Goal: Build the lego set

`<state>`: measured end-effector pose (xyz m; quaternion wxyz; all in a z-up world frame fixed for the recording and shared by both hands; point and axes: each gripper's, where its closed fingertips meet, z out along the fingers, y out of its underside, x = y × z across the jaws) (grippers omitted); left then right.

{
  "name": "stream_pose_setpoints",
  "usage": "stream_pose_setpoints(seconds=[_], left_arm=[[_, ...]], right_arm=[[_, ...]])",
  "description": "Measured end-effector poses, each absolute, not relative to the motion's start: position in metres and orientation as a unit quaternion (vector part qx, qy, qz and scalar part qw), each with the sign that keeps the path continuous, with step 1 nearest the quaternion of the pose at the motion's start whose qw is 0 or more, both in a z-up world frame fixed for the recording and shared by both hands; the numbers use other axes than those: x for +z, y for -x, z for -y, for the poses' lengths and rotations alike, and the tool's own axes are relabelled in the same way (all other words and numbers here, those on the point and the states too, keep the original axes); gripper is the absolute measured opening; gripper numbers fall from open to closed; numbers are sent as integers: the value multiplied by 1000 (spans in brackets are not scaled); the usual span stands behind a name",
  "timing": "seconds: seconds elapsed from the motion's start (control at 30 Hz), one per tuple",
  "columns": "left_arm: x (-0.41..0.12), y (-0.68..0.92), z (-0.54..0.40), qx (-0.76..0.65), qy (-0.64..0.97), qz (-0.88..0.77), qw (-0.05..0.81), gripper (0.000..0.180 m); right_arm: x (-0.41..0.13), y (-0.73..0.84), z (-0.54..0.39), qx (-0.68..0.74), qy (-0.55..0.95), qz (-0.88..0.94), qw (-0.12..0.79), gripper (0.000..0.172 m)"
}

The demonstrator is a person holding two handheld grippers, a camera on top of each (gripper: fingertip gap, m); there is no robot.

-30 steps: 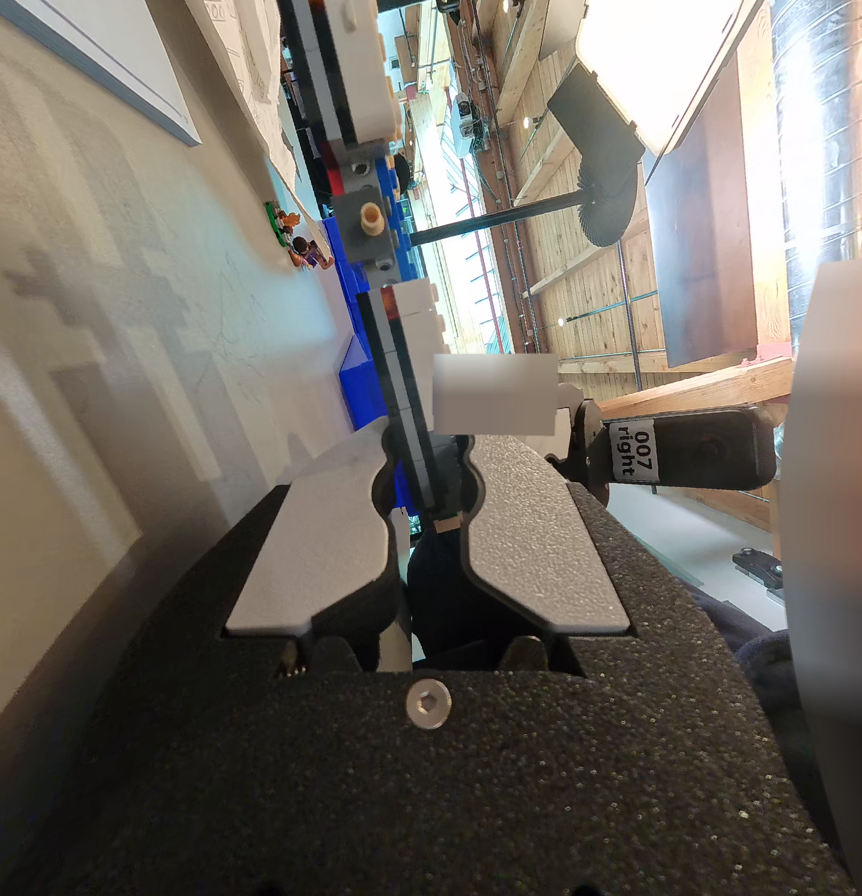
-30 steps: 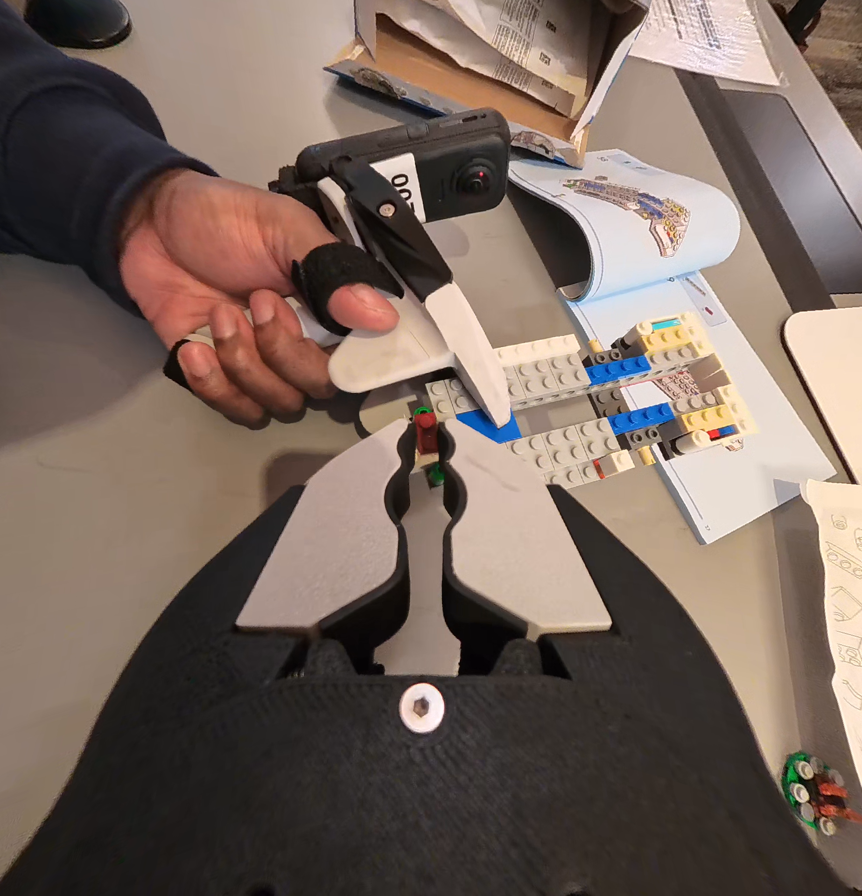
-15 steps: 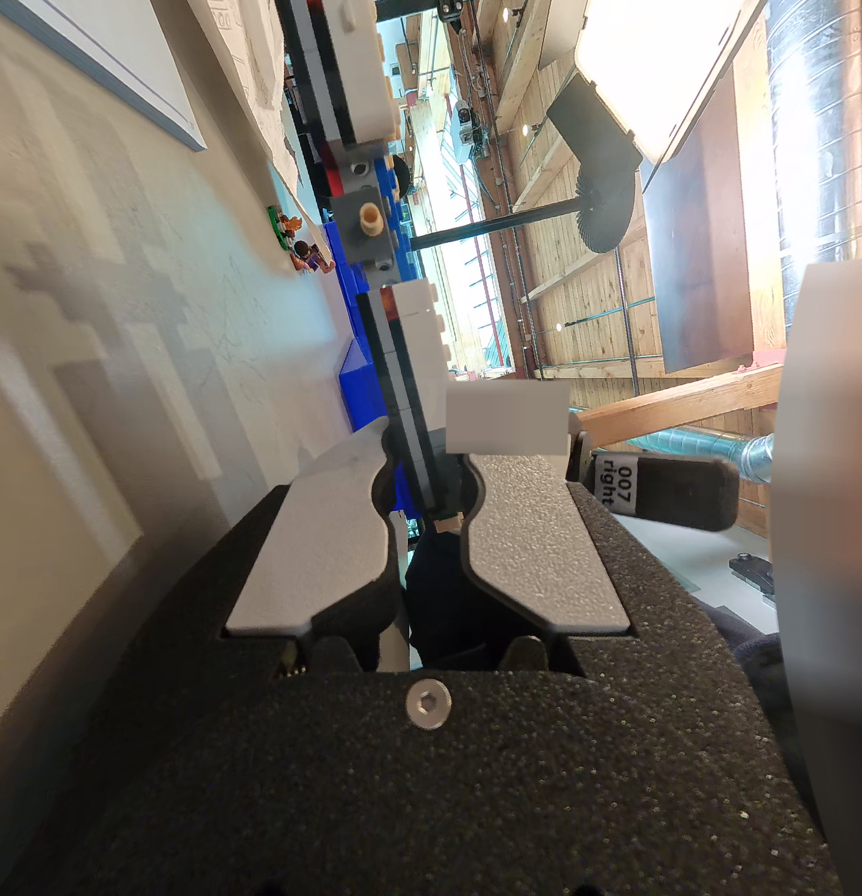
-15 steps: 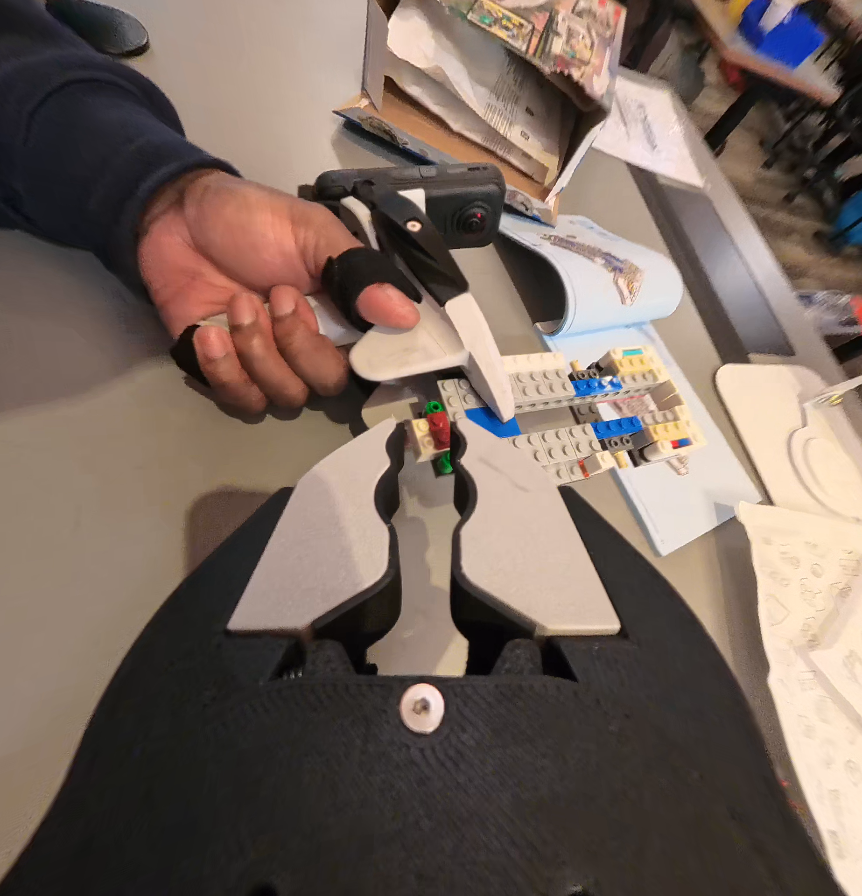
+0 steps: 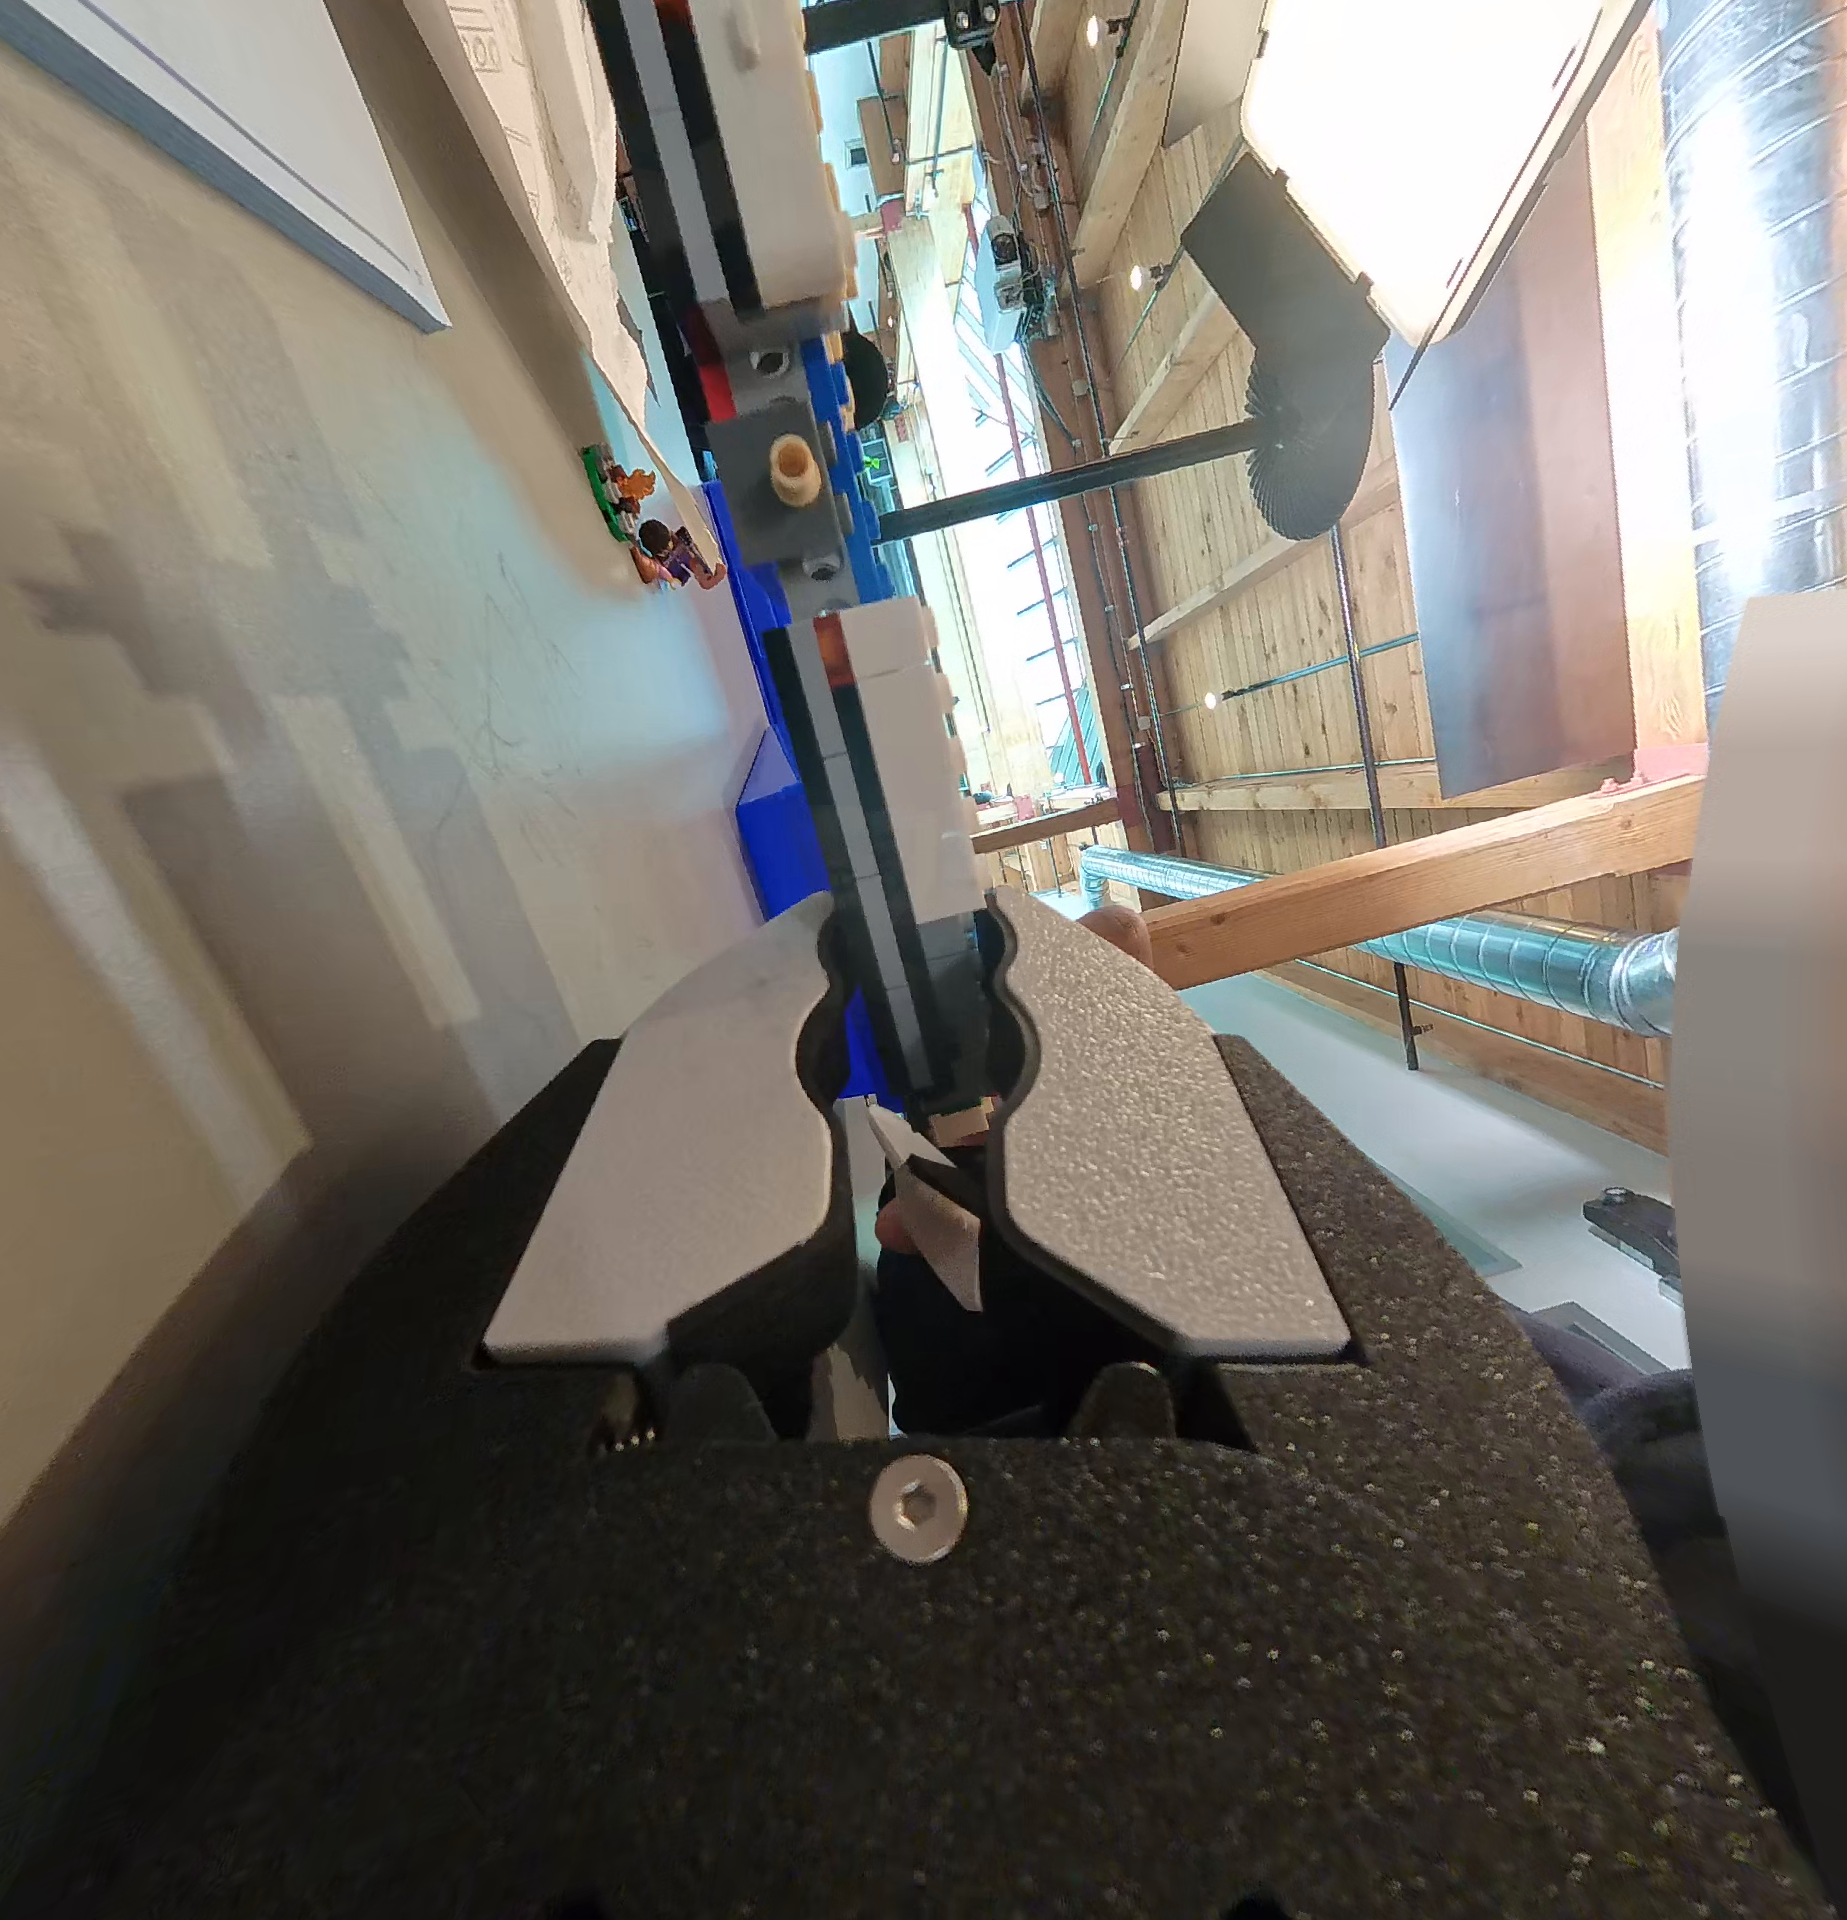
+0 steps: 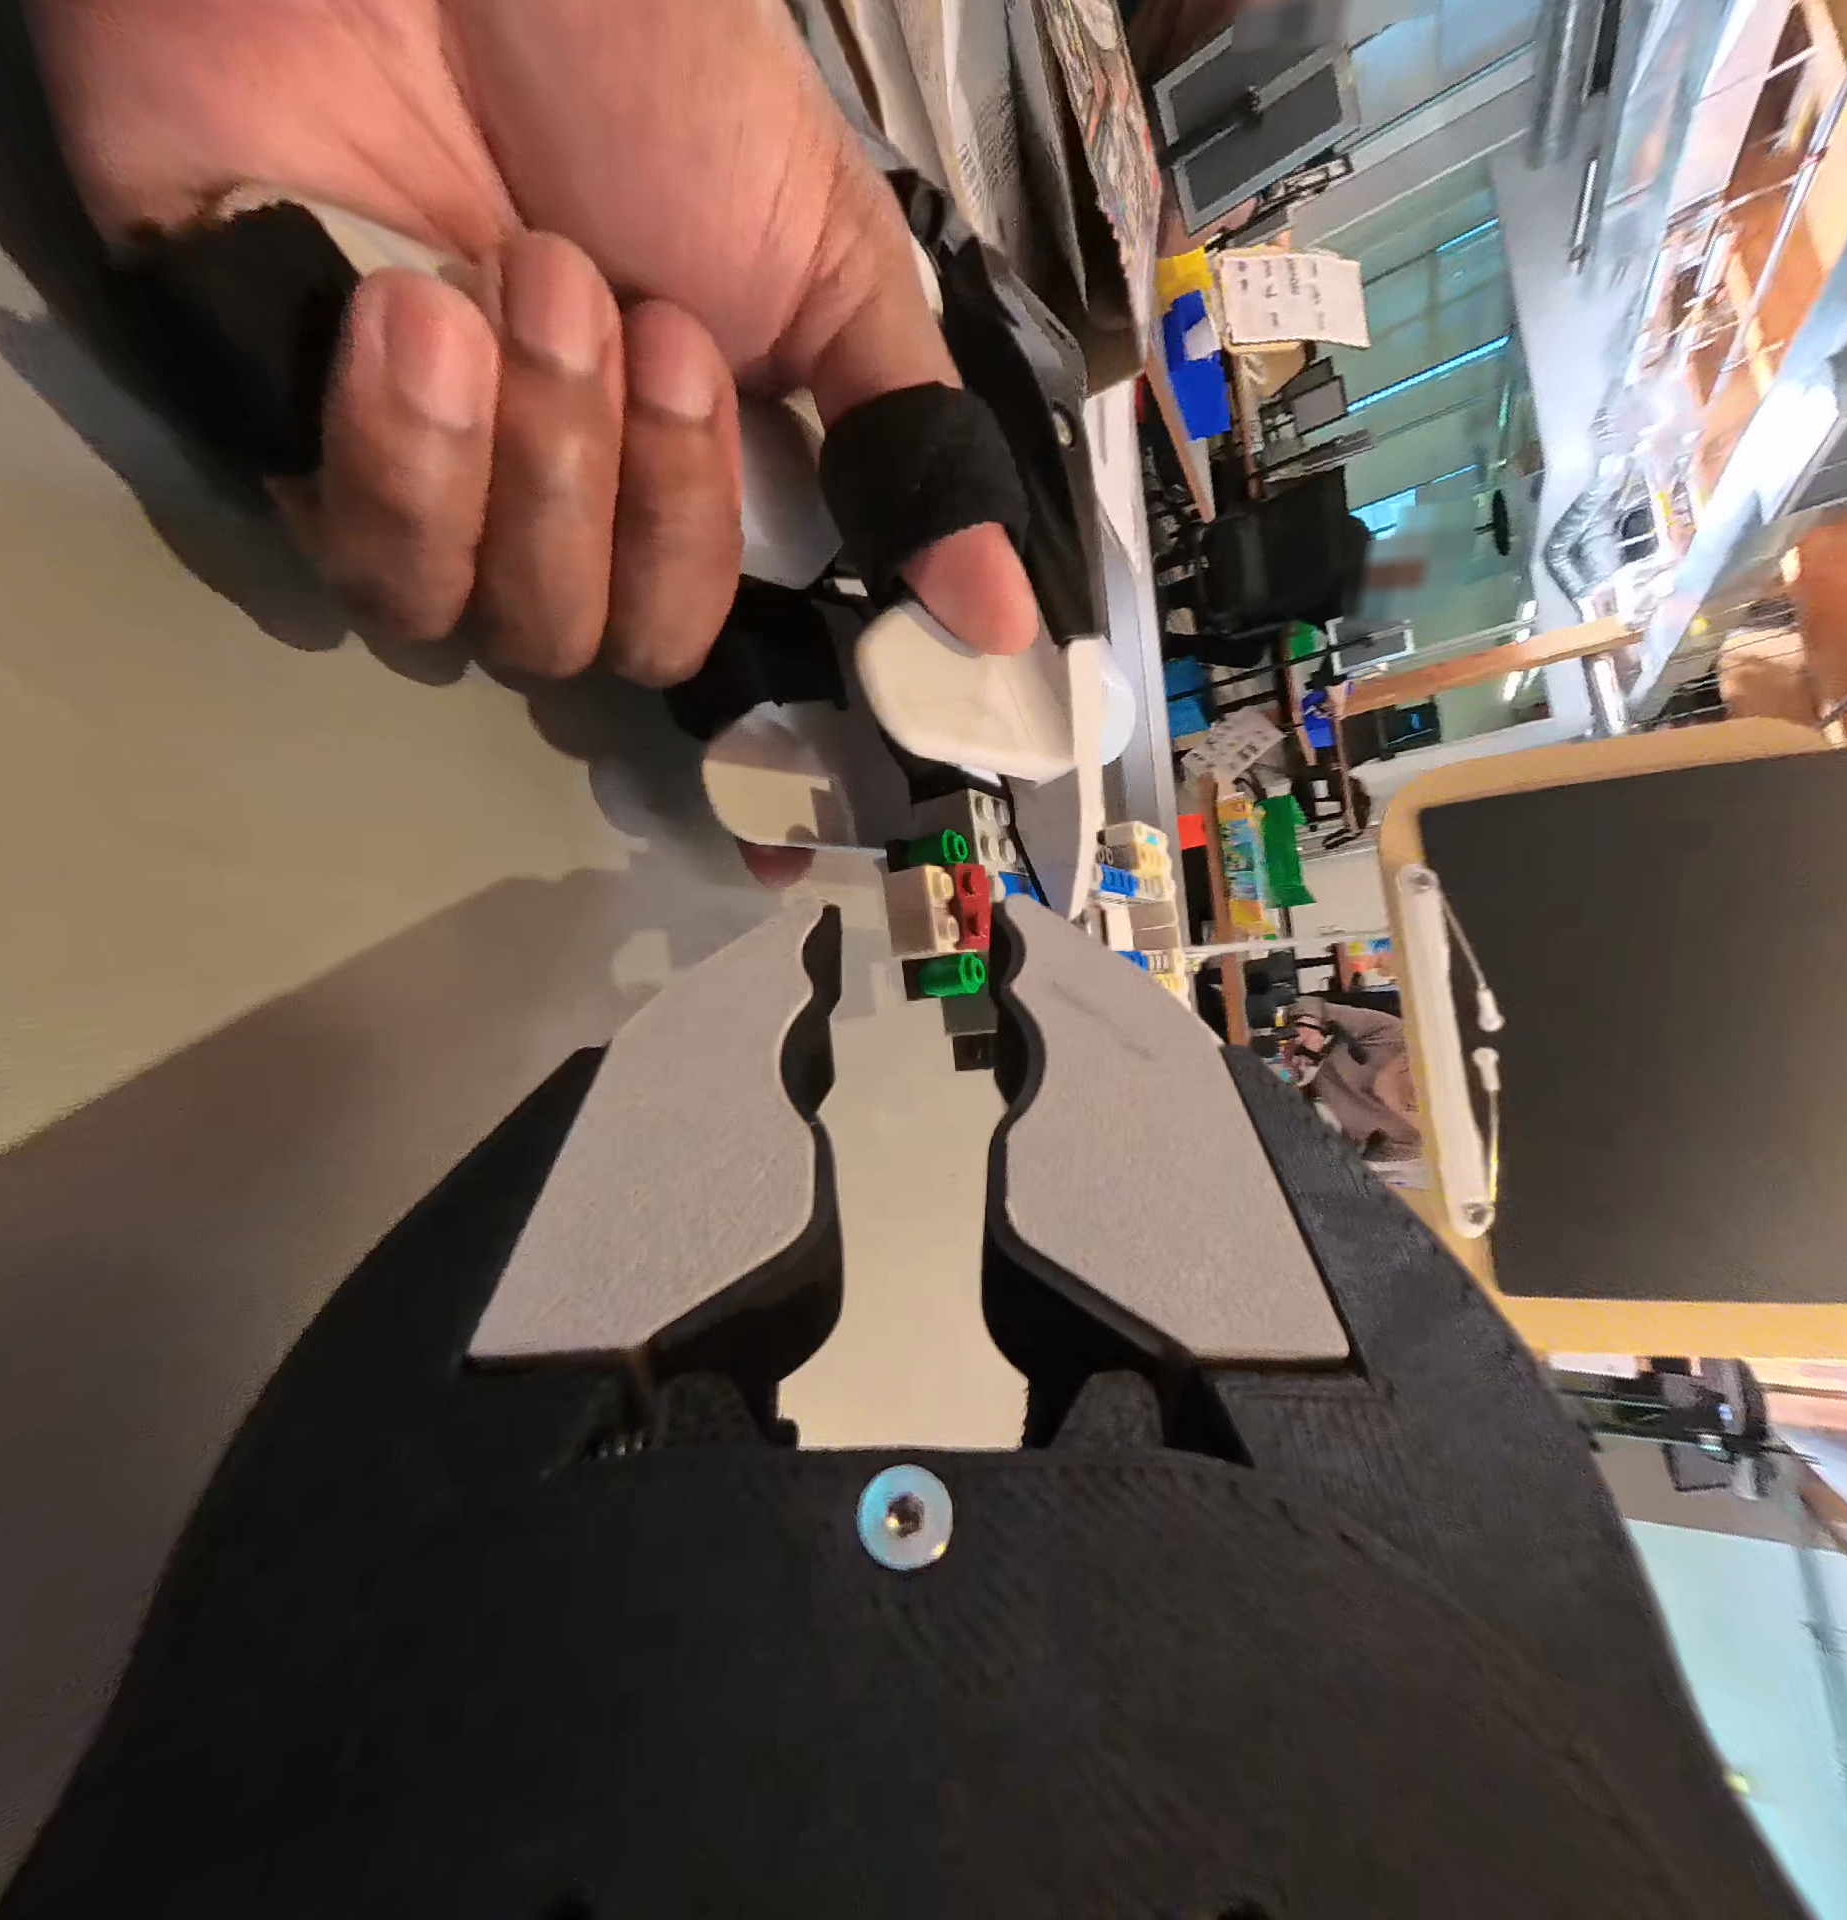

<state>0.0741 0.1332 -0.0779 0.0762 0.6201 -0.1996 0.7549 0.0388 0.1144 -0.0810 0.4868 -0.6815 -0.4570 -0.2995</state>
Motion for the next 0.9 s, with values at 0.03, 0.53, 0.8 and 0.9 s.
stream_pose_setpoints(seconds=[0.03,0.53,0.8,0.9], left_arm=[[-78,-74,-133,755,-620,200,76,22],[-78,-74,-132,753,-622,203,75,21],[-79,-74,-133,752,-624,202,70,21],[-79,-74,-134,752,-625,200,69,21]], right_arm=[[-81,-38,-115,-307,676,460,488,27],[-84,-46,-125,-355,665,453,476,26],[-84,-47,-127,-379,654,455,471,24],[-82,-46,-127,-383,647,455,477,25]])
